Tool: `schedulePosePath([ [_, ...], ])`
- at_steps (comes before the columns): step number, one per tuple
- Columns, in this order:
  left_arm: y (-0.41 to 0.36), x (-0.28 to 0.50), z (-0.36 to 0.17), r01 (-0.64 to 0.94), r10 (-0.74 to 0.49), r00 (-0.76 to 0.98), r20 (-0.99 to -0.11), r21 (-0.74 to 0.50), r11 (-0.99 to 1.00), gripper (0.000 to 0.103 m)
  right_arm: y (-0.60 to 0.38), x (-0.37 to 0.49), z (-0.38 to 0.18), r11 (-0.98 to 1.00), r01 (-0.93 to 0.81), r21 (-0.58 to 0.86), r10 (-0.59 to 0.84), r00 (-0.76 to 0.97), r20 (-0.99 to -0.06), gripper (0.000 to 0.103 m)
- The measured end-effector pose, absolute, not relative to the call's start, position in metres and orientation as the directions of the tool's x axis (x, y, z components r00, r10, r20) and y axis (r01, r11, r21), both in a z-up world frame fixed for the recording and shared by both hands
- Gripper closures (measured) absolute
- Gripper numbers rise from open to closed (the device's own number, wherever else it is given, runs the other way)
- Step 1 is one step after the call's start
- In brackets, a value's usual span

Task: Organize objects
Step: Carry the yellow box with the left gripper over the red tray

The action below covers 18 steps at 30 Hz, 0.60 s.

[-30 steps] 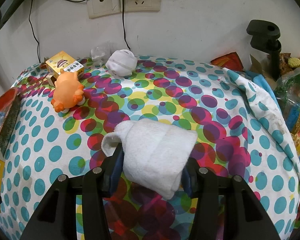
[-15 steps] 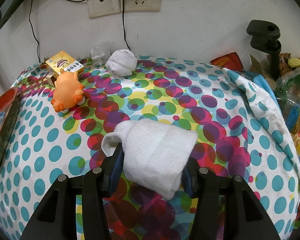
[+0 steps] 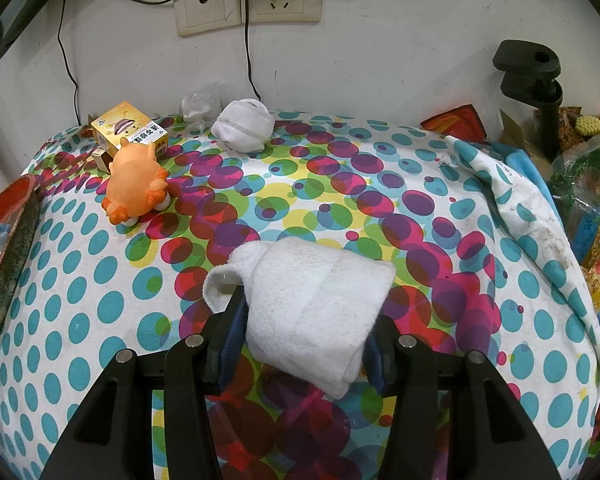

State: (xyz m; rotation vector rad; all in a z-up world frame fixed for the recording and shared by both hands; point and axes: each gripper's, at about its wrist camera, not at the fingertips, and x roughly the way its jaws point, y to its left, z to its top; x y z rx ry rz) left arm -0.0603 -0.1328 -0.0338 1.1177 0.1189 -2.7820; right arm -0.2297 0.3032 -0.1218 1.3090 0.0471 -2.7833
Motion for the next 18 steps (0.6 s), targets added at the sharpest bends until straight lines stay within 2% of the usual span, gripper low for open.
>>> schedulePosePath([
  [4, -0.154, -0.063, -0.035, 0.195, -0.127, -0.705, -0.698, -0.018, -0.981, 0.051, 0.303, -0.230, -0.122, -0.997, 0.073, 0.001, -0.047, -0.636, -0.770, 0.055],
  [8, -0.170, -0.068, -0.039, 0.230, -0.189, -0.688, -0.701, 0.037, -0.973, 0.051, 0.303, -0.230, -0.122, -0.997, 0.073, -0.001, -0.046, -0.636, -0.770, 0.055],
  [18, -0.194, -0.086, -0.049, 0.240, -0.230, -0.648, -0.726, 0.092, -0.966, 0.051, 0.303, -0.230, -0.122, -0.997, 0.075, -0.001, -0.047, -0.636, -0.770, 0.055],
])
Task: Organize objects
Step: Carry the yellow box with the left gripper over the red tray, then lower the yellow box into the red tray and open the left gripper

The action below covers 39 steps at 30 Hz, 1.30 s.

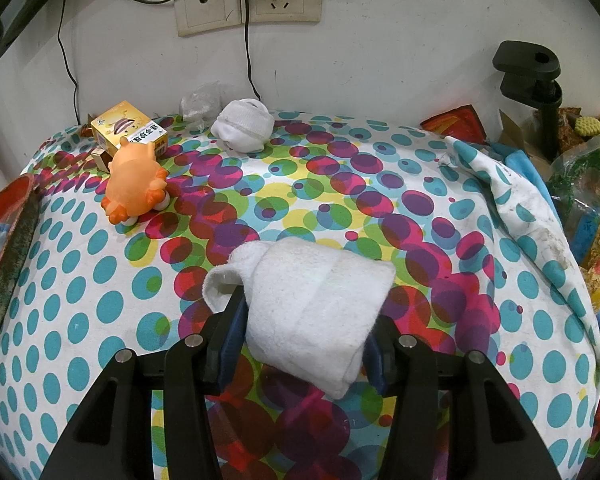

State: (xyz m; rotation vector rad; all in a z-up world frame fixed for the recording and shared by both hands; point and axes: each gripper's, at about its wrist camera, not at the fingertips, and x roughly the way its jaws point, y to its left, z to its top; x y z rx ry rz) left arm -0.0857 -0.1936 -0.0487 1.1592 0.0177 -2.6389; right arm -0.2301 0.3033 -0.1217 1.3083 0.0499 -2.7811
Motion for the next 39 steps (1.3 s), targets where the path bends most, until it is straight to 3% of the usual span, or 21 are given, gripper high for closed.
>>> schedulePosePath([
  [39, -0.283, -0.147, -0.089, 0.324, -0.262, -0.505, -0.822, 0.101, -0.941, 0.051, 0.303, -0.230, -0.122, -0.997, 0.081, -0.002, -0.050, -0.635, -0.771, 0.055],
])
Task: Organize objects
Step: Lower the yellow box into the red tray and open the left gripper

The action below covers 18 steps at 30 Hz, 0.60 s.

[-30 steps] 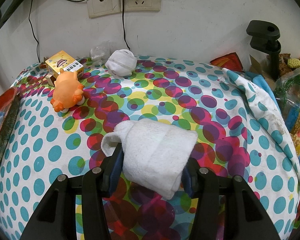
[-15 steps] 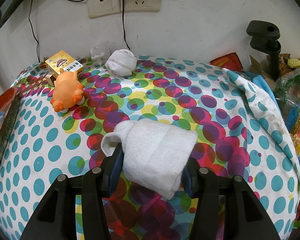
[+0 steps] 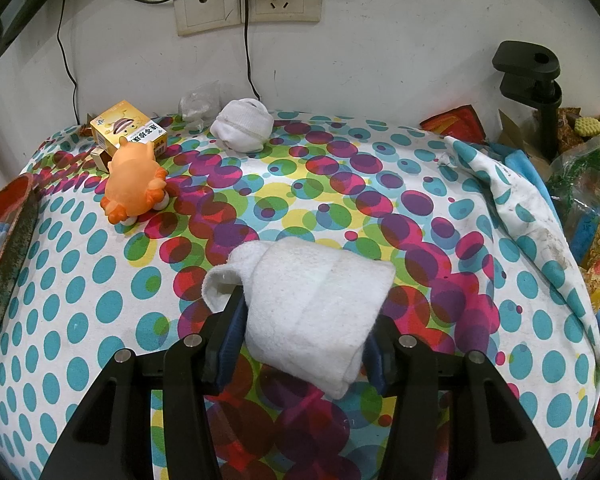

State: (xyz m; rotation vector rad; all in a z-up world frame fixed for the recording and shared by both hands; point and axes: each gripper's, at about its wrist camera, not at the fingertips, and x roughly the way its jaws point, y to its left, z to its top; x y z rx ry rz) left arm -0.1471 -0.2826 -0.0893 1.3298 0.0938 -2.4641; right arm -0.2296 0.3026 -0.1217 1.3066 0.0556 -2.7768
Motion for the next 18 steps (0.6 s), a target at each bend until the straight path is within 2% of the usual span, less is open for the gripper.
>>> schedulePosePath([
  [11, -0.2851, -0.1468, -0.0936, 0.332, -0.257, -0.499, -0.828, 0.091, -0.939, 0.051, 0.3031, -0.2297, -0.1219, -0.997, 0.081, -0.001, -0.051, -0.635, -0.771, 0.055],
  [18, -0.2808, -0.1467, -0.0917, 0.322, -0.284, -0.488, -0.825, 0.131, -0.937, 0.048, 0.3029, -0.2297, -0.1219, -0.997, 0.082, -0.004, -0.050, -0.635, -0.771, 0.055],
])
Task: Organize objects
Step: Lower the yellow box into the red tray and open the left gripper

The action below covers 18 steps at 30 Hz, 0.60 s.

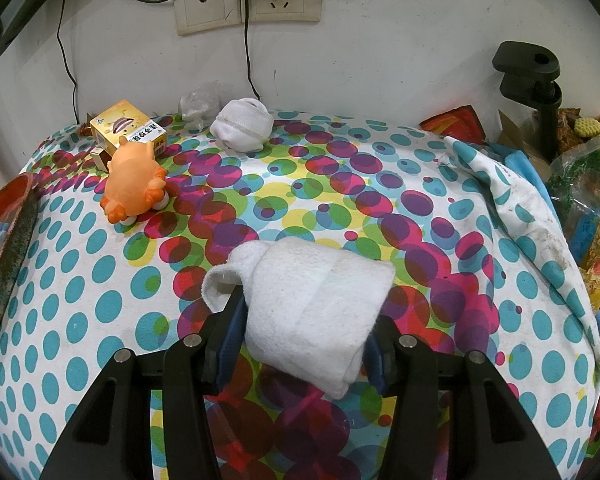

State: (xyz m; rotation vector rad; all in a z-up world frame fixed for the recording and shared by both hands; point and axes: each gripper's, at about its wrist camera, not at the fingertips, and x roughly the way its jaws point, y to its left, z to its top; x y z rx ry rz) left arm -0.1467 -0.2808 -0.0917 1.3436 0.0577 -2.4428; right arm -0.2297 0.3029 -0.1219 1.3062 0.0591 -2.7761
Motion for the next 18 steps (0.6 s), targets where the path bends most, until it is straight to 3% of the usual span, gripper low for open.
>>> schedulePosePath([
  [5, -0.273, -0.143, -0.087, 0.302, -0.319, -0.496, -0.808, 0.184, -0.936, 0.047, 0.303, -0.230, -0.122, -0.997, 0.083, -0.004, -0.050, -0.635, -0.771, 0.054],
  [9, -0.273, -0.138, -0.082, 0.298, -0.282, -0.517, -0.808, 0.139, -0.944, 0.034, 0.303, -0.230, -0.122, -0.996, 0.084, -0.005, -0.050, -0.635, -0.771, 0.054],
  [18, -0.257, -0.121, -0.068, 0.281, -0.274, -0.543, -0.793, 0.136, -0.950, 0.033, 0.304, -0.230, -0.121, -0.994, 0.105, -0.011, -0.059, -0.635, -0.770, 0.053],
])
